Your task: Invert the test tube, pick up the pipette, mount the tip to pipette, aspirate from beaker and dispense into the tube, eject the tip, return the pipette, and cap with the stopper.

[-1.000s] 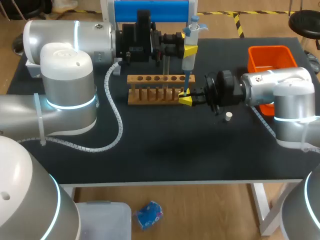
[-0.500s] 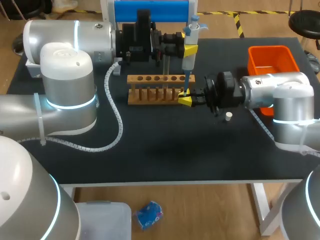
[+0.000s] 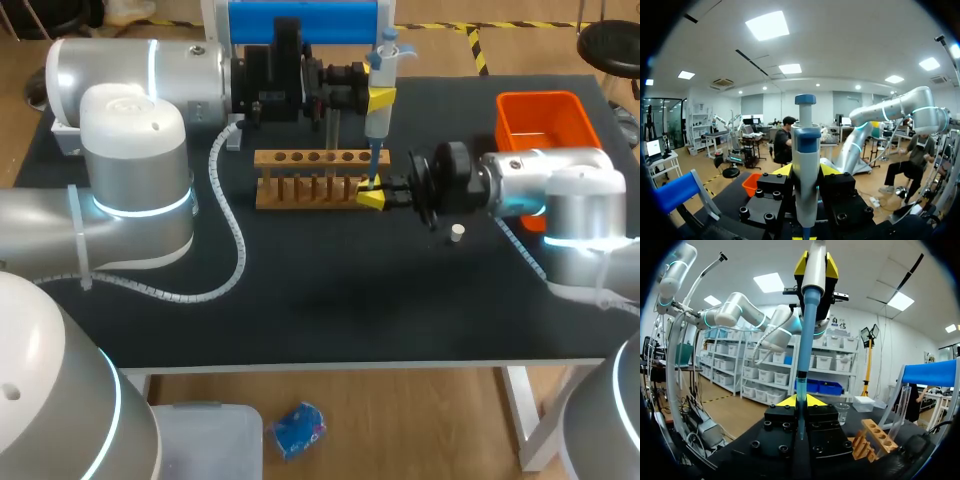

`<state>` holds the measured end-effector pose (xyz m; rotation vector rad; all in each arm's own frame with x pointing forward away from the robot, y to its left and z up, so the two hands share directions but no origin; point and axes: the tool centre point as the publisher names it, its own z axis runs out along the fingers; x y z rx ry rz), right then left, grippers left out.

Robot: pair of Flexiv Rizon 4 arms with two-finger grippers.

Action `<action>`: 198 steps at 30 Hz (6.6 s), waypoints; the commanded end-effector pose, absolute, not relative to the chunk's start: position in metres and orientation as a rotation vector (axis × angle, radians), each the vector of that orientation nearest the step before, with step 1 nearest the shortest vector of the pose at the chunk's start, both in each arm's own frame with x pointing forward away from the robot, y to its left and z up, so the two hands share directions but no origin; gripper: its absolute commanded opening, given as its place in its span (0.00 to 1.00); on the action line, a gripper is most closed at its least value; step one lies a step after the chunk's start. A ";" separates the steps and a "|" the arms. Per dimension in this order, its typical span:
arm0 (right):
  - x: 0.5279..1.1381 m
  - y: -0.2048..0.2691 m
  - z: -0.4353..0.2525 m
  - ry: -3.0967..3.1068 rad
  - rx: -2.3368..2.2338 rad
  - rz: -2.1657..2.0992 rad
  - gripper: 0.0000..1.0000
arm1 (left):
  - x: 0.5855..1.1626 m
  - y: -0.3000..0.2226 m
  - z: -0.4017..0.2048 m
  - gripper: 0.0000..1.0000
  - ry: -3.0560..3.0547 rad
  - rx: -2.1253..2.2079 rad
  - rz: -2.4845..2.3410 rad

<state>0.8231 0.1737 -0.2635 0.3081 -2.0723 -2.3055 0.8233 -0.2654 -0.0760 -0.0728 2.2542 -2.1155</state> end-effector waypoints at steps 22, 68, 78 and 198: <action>0.826 0.176 -0.246 -2.098 0.287 -2.285 0.00 | 0.824 -0.265 -0.080 0.00 2.255 -0.072 -2.117; 0.810 0.160 -0.260 -2.272 0.165 -1.979 1.00 | 0.824 -0.236 -0.073 0.00 2.196 -0.140 -2.060; 0.806 0.155 -0.263 -2.293 0.161 -1.940 1.00 | 0.818 -0.198 -0.066 0.00 2.124 -0.222 -2.035; 0.880 0.407 -0.397 -2.748 -0.522 -1.667 1.00 | 0.930 0.038 -0.134 0.00 1.977 -0.277 -1.877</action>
